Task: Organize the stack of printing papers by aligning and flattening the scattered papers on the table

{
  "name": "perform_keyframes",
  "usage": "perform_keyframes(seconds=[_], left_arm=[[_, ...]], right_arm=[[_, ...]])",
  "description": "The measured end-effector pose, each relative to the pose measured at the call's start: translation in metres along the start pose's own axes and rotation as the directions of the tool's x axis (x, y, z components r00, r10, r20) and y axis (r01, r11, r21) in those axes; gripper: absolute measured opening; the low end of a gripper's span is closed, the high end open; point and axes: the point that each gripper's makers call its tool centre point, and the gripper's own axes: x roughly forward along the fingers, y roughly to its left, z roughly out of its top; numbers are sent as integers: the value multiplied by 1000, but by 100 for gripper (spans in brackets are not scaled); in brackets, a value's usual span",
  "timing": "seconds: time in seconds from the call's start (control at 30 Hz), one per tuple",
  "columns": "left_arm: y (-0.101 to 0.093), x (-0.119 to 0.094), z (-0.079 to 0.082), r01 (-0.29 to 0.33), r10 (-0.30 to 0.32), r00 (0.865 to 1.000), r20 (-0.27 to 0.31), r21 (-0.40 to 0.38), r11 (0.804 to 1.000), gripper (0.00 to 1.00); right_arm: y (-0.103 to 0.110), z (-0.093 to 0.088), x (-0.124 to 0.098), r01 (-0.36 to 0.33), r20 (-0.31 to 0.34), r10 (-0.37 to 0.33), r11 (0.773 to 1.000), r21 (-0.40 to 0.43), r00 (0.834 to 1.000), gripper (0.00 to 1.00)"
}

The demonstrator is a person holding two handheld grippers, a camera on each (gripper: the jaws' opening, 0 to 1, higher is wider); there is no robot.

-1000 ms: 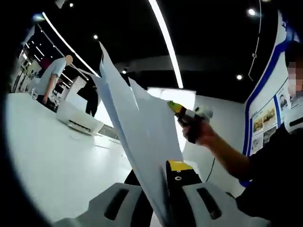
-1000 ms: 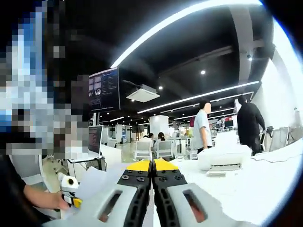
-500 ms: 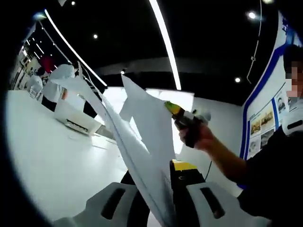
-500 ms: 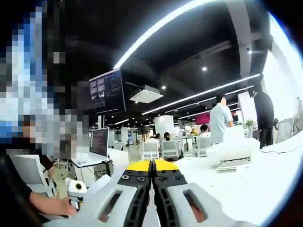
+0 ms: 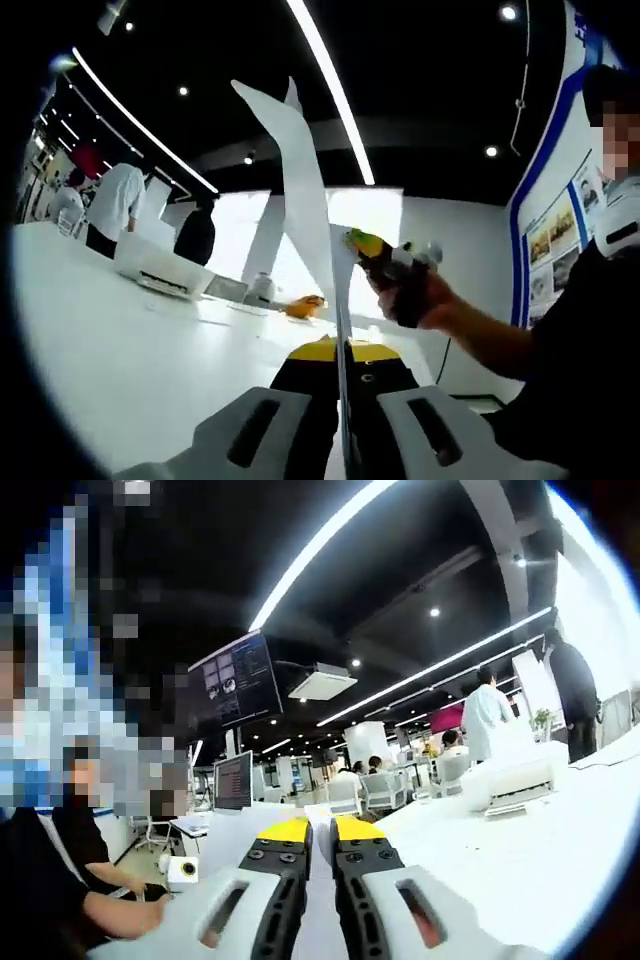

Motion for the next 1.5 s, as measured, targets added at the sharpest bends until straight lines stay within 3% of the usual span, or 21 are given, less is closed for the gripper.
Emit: perform_keyframes(seconds=[0.07,0.3,0.5,0.6,0.77,1.0,1.2,1.3,1.43,1.5], left_arm=[[-1,0,0,4,-4,1000,0,-2,1000,5],[-1,1,-1,5,-5,1000,-8,6,1000,5],[-4,1,-1,15,-15,1000,-7,19,1000,5],[-5,1,0,22,-22,1000,-5,23,1000,5],[-8,1,1,39,-39,999,1,23,999,5],[-11,2,2,59,-59,998,8,22,998,5],[-11,2,1,61,-61,998,4,22,998,5],[-10,2,1,60,-60,998,3,19,998,5],[-8,2,0,49,-49,999,-1,14,999,6],[-4,2,-1,33,-33,999,-5,5,999,6]], right_arm=[[-3,-3,-7,3,1,-3,1000,-8,1000,18],[-8,-7,-26,2,-3,-2,1000,-19,1000,22],[-14,-15,-39,7,-21,-7,1000,-22,1000,31],[-19,-25,-45,12,-48,-13,1000,-25,999,38],[-27,-43,-52,3,-82,0,999,39,997,48],[-19,-68,-53,-62,-126,74,994,90,989,49],[-9,-82,-56,-102,-150,119,988,119,981,40],[-7,-89,-60,-110,-172,131,986,126,976,28],[-7,-92,-67,-101,-182,119,990,103,976,5],[-5,-89,-70,-112,-179,130,988,108,975,0]])
